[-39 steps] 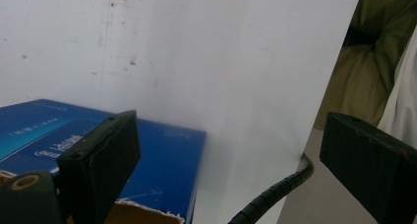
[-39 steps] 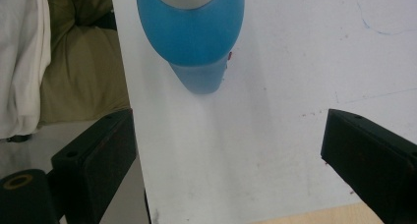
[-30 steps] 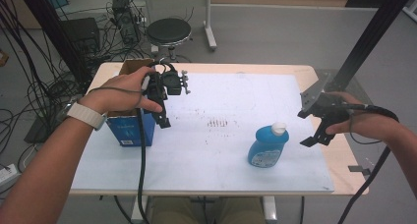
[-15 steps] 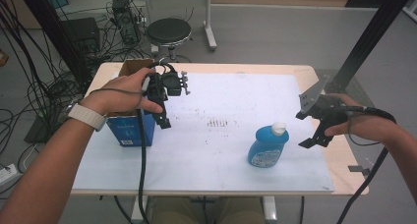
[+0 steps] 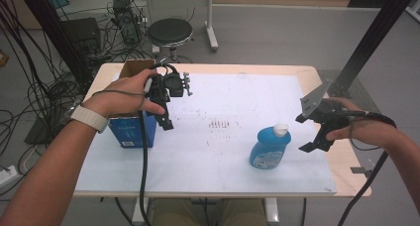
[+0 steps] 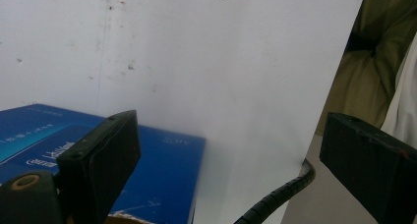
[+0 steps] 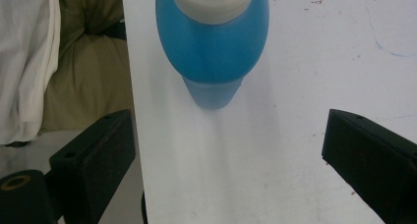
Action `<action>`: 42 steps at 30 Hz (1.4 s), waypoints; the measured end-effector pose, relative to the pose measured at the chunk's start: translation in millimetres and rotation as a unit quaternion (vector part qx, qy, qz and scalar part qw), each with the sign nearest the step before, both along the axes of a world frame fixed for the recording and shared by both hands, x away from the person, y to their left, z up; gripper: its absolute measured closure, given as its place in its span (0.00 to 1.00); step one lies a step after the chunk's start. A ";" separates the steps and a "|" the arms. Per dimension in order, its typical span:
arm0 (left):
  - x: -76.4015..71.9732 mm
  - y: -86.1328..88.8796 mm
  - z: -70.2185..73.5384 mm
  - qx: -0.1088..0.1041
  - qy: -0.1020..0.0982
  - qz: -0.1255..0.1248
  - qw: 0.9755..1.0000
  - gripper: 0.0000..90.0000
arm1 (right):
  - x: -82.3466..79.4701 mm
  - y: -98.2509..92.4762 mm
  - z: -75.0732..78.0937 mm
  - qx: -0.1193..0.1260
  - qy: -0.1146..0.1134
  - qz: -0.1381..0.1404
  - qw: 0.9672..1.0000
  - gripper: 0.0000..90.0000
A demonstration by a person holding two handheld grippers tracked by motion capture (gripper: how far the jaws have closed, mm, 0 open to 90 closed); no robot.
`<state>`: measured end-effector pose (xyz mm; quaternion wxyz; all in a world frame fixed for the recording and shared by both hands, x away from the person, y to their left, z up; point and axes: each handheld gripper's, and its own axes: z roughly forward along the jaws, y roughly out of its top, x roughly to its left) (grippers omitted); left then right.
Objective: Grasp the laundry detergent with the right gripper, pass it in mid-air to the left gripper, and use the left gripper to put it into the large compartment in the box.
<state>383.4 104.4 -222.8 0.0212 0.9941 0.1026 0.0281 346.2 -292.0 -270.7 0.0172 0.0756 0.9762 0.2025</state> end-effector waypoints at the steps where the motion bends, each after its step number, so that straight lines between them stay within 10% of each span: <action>1: 0.0 0.0 0.0 0.000 0.000 0.000 1.000 0.10 | 0.0 0.0 0.0 0.000 0.000 0.000 1.000 0.07; 42: -0.2 -2.9 -7.4 -0.006 0.002 0.006 1.000 0.10 | -1.9 -4.5 -34.2 0.085 -0.008 0.002 0.996 0.06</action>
